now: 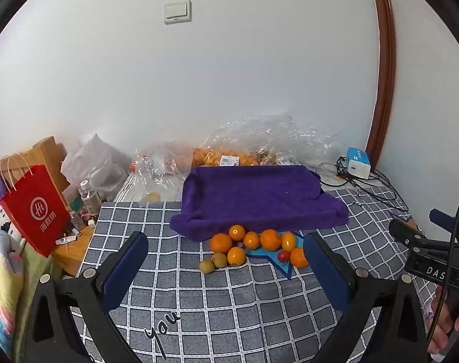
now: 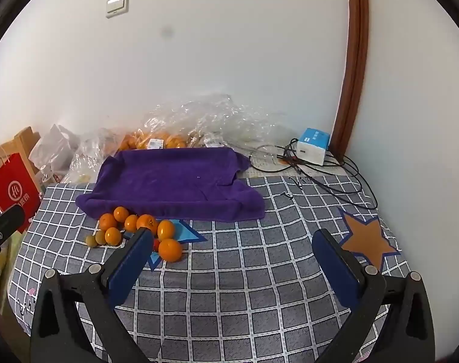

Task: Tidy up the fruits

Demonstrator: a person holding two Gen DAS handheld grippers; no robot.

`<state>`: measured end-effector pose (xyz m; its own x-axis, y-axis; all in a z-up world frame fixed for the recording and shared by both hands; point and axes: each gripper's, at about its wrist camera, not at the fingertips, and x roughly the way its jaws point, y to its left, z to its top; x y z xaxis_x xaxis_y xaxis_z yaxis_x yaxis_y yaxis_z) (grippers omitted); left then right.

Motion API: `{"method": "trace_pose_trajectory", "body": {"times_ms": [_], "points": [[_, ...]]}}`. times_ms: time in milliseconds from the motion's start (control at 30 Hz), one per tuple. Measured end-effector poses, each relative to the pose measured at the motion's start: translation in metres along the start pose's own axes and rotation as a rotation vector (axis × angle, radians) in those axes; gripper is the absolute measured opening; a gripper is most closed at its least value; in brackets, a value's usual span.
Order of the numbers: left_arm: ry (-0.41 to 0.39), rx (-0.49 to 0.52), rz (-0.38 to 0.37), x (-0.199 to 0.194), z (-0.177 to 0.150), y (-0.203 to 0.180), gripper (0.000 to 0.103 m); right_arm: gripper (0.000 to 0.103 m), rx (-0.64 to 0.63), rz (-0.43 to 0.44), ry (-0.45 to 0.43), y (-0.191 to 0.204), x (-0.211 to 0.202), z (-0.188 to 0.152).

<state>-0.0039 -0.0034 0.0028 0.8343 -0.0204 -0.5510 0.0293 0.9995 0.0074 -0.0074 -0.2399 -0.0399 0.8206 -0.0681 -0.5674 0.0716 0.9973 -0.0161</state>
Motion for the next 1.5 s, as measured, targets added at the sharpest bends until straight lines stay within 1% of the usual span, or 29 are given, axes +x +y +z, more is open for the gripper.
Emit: {"method": "trace_pose_trajectory", "body": {"times_ms": [367, 700, 1500], "points": [[0.017, -0.006, -0.01, 0.004, -0.001, 0.0, 0.103, 0.103, -0.008, 0.0, -0.014, -0.001, -0.003, -0.004], [0.032, -0.014, -0.014, 0.006, -0.003, 0.001, 0.103, 0.103, -0.003, 0.004, -0.008, 0.001, -0.005, -0.004], [0.018, -0.007, -0.029, -0.001, -0.002, -0.003, 0.103, 0.103, 0.0, 0.01, -0.032, 0.0, -0.014, -0.002]]}}
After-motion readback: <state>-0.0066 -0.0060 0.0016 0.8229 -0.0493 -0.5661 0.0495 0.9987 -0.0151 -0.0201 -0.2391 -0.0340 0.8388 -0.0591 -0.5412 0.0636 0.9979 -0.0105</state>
